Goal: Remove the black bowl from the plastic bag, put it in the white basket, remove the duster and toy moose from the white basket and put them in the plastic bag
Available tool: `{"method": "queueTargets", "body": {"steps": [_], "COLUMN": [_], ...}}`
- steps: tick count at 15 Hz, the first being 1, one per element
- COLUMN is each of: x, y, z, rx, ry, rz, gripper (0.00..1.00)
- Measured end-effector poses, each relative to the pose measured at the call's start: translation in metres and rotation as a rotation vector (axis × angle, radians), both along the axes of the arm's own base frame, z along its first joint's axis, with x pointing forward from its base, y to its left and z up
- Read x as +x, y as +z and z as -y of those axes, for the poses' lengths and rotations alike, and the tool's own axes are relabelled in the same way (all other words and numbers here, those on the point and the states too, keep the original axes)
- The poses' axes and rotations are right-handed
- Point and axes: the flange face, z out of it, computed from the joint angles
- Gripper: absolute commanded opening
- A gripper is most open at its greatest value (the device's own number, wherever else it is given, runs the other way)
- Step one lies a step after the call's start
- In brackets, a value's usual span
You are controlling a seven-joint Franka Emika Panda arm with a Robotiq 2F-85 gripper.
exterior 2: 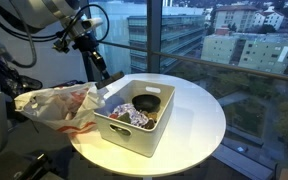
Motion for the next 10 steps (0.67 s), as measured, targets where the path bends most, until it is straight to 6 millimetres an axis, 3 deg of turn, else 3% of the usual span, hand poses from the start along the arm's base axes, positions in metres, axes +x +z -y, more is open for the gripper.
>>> {"method": "queueTargets", "body": {"steps": [5, 10], "x": [-0.033, -0.052], "y": [0.025, 0.011], "z": [-0.052, -0.078], "rx": [0.157, 0.329], "ry": [0.218, 0.403], "rz": [-0.097, -0.239], "gripper": [0.06, 0.06]}}
